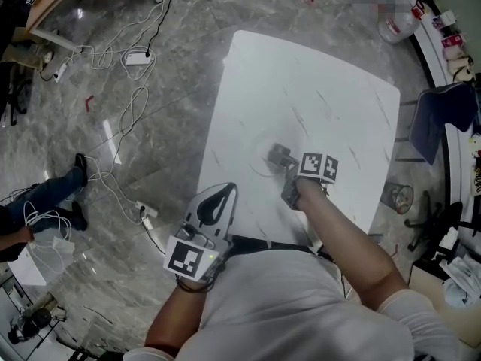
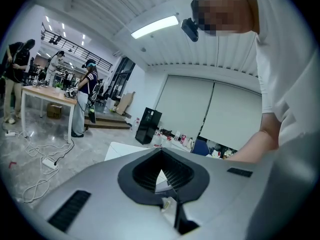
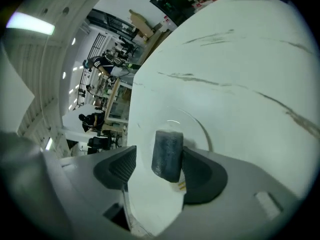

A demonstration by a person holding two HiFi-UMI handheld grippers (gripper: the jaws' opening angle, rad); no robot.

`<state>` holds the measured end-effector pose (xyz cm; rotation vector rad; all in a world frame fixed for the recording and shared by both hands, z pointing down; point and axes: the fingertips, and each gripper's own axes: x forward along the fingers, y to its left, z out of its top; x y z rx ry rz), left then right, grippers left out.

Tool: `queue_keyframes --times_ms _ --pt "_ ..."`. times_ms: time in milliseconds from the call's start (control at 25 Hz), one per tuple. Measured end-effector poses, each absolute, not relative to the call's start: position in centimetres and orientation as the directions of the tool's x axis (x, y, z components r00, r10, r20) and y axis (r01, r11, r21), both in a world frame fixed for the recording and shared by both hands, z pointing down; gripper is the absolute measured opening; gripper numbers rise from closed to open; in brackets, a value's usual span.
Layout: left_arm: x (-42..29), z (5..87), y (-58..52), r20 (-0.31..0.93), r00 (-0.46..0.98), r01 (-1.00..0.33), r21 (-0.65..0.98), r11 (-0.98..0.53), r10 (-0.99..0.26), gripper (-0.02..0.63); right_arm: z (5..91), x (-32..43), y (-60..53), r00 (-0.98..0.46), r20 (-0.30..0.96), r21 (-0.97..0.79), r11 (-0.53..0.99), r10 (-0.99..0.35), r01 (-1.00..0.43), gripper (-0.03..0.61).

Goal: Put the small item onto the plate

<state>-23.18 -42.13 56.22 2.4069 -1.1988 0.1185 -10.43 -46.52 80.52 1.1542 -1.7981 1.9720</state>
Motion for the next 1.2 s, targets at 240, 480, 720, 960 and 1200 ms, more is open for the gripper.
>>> queue_keyframes --times_ms 240,480,720,960,1200 --pt "-22.7 55.5 -41.8 0.258 0.622 -0.772 0.357 -0.526 -0.739 0.006 80.6 -10.0 -45.7 -0.570 0.780 -0.586 0.019 -0.256 -0.810 0.252" --pt "-22.6 54.4 -41.5 0.244 0.619 -0.775 0.345 -0.530 -0.747 0.006 78.5 -9.9 -45.8 -0.546 0.788 -0.520 0.165 -0.286 -0.838 0.252" --pt "-20.7 52.7 -40.0 0.219 0.618 -0.777 0.319 -0.543 -0.755 0.006 70.9 -9.7 -45.4 -0.592 0.705 -0.424 0.438 -0.390 -0.793 0.178" --pt "-17.5 49.5 -36.9 0.194 0.607 -0.789 0.261 -0.556 -0.771 0.006 59.3 -8.5 -41.5 -0.698 0.523 -0.287 0.670 -0.490 -0.685 0.060" --pt "-12.2 42.4 -33.3 0.065 0.603 -0.793 0.158 -0.589 -0.795 0.006 46.5 -4.8 -34.4 -0.806 0.263 -0.133 0.807 -0.530 -0.575 0.029"
